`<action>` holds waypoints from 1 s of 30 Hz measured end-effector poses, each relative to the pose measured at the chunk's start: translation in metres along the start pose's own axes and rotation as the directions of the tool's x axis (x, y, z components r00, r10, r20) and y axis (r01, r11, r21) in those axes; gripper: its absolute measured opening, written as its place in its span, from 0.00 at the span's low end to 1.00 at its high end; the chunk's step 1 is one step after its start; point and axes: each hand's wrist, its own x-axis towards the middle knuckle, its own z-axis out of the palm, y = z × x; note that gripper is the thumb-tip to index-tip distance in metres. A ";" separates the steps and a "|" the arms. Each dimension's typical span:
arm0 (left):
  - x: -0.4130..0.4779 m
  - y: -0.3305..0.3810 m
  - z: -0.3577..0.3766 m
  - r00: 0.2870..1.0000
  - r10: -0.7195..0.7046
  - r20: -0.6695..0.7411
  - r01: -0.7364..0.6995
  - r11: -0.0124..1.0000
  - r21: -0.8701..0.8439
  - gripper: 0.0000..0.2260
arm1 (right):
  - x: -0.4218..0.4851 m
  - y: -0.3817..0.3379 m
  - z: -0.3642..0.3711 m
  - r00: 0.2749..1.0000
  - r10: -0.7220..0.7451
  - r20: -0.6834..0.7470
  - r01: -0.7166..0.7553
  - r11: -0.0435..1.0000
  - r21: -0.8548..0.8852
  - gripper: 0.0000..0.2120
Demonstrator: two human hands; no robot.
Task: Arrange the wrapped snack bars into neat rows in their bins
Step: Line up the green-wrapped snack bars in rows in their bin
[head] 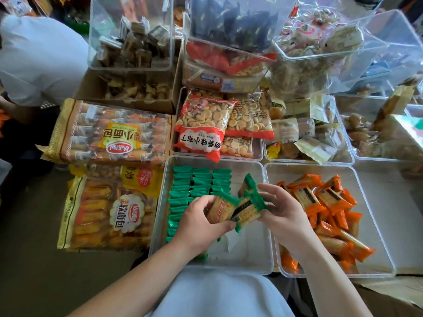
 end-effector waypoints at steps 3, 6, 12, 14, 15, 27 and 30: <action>-0.002 0.005 0.001 1.000 0.022 0.011 -0.022 1.000 -0.018 0.23 | -0.003 -0.003 0.004 0.996 -0.079 -0.042 0.074 0.992 -0.106 0.30; -0.005 0.012 0.005 0.999 0.027 0.042 -0.022 0.993 -0.117 0.20 | -0.006 -0.003 0.018 0.984 -0.165 -0.063 0.145 0.960 -0.241 0.29; -0.003 0.013 0.009 0.994 0.032 0.103 -0.001 0.959 -0.283 0.25 | -0.012 0.006 0.027 0.992 -0.047 0.118 0.041 0.998 0.055 0.22; -0.003 0.011 0.007 0.990 0.049 0.134 -0.010 0.961 -0.277 0.23 | -0.013 0.005 0.025 0.980 0.053 0.190 -0.103 0.959 0.265 0.16; -0.003 0.011 0.006 0.986 0.062 0.156 -0.019 0.965 -0.261 0.23 | -0.012 0.006 0.024 0.980 0.100 0.173 -0.152 0.934 0.323 0.10; -0.002 0.007 -0.006 0.996 -0.025 0.082 0.034 0.993 -0.113 0.24 | 0.000 0.012 0.018 0.984 0.161 -0.074 -0.140 0.962 0.234 0.26; -0.004 0.011 -0.003 0.995 -0.038 0.098 0.053 0.987 -0.155 0.25 | -0.001 0.012 0.019 0.985 0.155 -0.069 -0.137 0.967 0.215 0.27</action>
